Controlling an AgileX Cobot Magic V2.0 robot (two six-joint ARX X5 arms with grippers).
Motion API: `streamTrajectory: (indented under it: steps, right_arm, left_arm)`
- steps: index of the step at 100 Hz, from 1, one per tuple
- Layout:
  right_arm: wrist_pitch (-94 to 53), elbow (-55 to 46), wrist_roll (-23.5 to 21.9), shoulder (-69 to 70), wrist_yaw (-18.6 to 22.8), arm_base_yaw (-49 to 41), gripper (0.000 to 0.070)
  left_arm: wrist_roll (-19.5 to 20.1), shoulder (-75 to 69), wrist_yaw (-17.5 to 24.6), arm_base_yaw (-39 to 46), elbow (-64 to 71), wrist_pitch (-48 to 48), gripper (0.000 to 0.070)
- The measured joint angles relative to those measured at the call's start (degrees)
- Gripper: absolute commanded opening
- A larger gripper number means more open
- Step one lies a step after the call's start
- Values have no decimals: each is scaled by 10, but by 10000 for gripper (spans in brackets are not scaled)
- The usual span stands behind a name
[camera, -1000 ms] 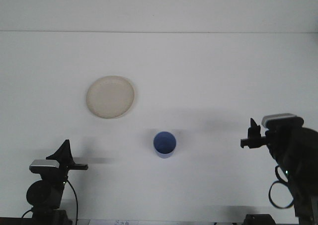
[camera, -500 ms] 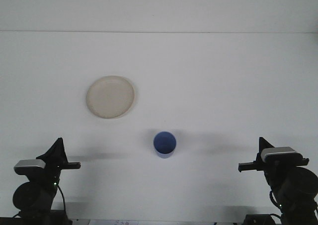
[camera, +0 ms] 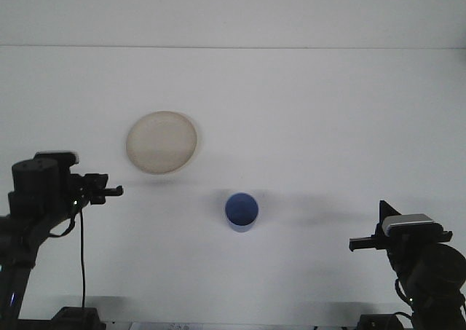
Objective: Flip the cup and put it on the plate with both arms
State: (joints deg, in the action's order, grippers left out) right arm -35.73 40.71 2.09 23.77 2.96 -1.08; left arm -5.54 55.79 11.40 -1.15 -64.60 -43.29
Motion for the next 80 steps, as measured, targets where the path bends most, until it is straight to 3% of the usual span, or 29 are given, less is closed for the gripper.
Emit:
streamTrajectory:
  steps: [27,32,40,44,73,80]
  right_arm:
    - [0,0,0,0,0,0,0]
    - [0,0,0,0,0,0,0]
    - [0,0,0,0,0,0,0]
    - [0,0,0,0,0,0,0]
    - [0,0,0,0,0,0,0]
    - [0,0,0,0,0,0,0]
  left_arm:
    - [31,111,108,-7,-49,39,34]
    - [32,118,128,-12,-49,44,166]
    - [35,125,159,-26,-49,48,483]
    - [37,127,161,-38,-49,48,566]
    - [45,167,163,-180,-49,79,568]
    - [41,188,145,-223,-49,100,569]
